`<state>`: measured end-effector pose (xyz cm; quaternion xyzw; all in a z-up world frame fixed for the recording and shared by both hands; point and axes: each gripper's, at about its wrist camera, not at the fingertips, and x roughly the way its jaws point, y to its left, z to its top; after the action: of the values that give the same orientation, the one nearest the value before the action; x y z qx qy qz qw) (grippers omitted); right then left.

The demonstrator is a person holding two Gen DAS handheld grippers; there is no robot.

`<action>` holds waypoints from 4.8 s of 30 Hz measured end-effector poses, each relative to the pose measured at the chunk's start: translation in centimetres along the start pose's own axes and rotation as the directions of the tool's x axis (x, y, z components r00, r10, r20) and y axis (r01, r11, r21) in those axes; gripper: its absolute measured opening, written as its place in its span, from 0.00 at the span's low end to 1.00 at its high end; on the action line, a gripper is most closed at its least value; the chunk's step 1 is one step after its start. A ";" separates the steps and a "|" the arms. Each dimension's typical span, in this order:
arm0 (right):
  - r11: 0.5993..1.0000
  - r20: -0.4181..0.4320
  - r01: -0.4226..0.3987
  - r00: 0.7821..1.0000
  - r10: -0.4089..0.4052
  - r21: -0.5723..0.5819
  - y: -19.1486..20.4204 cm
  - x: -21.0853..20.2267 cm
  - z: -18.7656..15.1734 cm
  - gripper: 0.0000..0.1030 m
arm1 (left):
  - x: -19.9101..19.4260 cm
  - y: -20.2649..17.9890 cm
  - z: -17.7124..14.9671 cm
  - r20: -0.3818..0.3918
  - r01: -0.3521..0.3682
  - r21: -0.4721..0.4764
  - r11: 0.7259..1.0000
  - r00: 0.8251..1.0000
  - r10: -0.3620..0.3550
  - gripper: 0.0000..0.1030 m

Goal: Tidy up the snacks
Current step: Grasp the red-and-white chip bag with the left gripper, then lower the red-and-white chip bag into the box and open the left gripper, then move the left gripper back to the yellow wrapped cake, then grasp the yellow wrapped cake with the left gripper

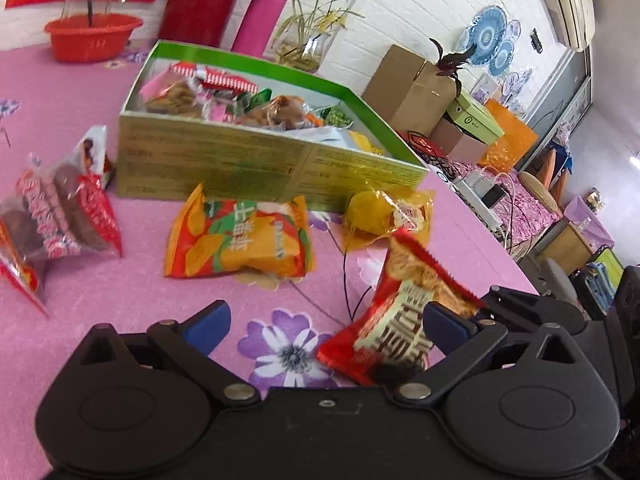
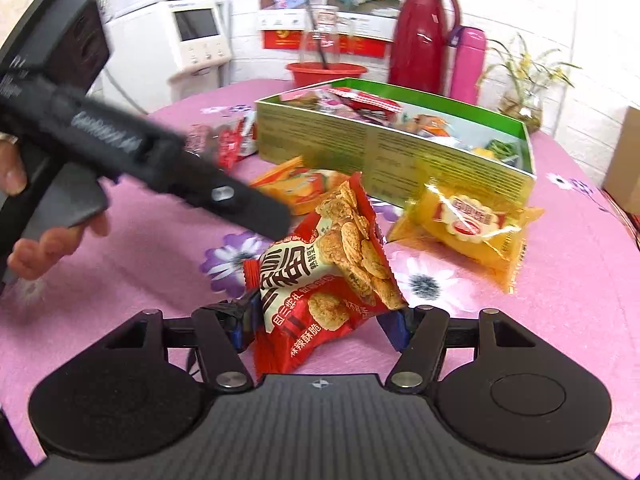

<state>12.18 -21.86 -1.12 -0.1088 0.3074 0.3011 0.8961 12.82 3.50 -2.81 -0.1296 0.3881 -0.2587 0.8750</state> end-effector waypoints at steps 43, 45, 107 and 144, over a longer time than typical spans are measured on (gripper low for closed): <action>0.995 0.207 0.060 0.977 -0.043 -0.076 -2.2 -2.2 3.2 0.74 | 2.5 -6.4 5.8 0.099 -0.008 0.203 0.979 0.995 -0.012 0.16; 0.992 0.243 0.082 0.968 -0.057 -0.092 -2.8 -1.9 4.3 0.74 | 2.5 -6.5 7.3 0.129 -0.016 0.218 0.976 0.992 -0.013 0.16; 0.969 0.072 0.248 0.966 -0.247 0.006 -4.1 -0.3 2.6 1.00 | 0.2 -0.9 3.6 0.084 -0.080 0.068 0.994 0.994 0.074 1.00; 0.939 0.140 0.152 0.984 -0.113 -0.309 -3.9 0.8 1.7 1.00 | 1.6 -2.0 1.5 0.054 0.137 -0.149 0.979 0.990 -0.130 0.77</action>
<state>15.84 -23.99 -0.24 -0.2539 0.1921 0.2917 0.9020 14.18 0.94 -1.92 -0.2275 0.3777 -0.2835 0.8516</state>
